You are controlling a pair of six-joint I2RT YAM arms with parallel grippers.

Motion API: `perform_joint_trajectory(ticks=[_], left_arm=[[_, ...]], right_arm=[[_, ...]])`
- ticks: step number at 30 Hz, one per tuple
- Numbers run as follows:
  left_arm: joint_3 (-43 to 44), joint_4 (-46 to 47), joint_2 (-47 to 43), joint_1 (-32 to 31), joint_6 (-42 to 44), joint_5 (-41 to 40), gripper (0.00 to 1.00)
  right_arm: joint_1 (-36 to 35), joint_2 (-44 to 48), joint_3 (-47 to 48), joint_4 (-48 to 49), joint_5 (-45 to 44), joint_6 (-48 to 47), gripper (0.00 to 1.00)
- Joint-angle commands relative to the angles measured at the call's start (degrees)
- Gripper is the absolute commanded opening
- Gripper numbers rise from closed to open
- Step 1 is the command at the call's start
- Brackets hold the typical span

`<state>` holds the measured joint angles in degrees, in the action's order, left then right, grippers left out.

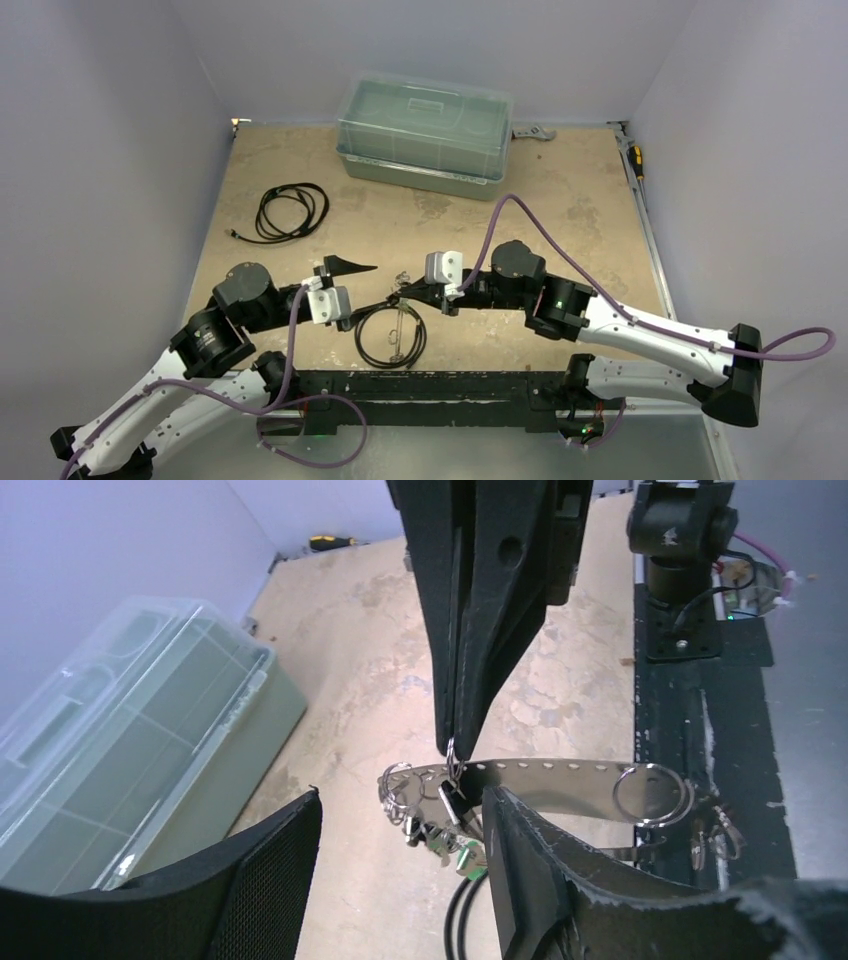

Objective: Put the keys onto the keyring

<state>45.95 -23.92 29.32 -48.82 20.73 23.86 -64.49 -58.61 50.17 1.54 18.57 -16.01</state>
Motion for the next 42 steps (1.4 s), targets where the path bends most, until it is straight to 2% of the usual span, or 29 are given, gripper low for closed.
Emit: perform_joint_trajectory(ticks=[1, 10, 19, 27, 36, 42], left_arm=[[-3.6, 7.3, -2.4, -0.1, 1.0, -3.3, 0.59], [-9.5, 14.6, -5.0, -0.1, 1.1, -5.1, 0.61], [-14.2, 17.4, -8.2, -0.1, 3.4, -2.3, 0.62], [-14.6, 19.3, -6.8, 0.0, 3.3, 0.3, 0.55], [-14.2, 23.0, -0.3, 0.1, 1.2, 5.7, 0.46], [-14.0, 25.4, 0.8, 0.2, 0.8, 5.2, 0.43]], right_arm=[[0.0, 2.6, -1.0, 6.5, -3.0, 1.0, 0.0], [0.1, 4.9, -3.1, 10.3, -7.9, 2.2, 0.0], [0.1, 6.2, -3.9, 11.2, -9.0, 2.8, 0.0], [0.0, 6.5, -4.0, 11.1, -8.0, 2.8, 0.0], [0.1, 6.7, -4.0, 11.0, -6.6, 2.8, 0.0], [0.1, 7.7, -4.3, 11.1, -5.4, 2.8, 0.0]])
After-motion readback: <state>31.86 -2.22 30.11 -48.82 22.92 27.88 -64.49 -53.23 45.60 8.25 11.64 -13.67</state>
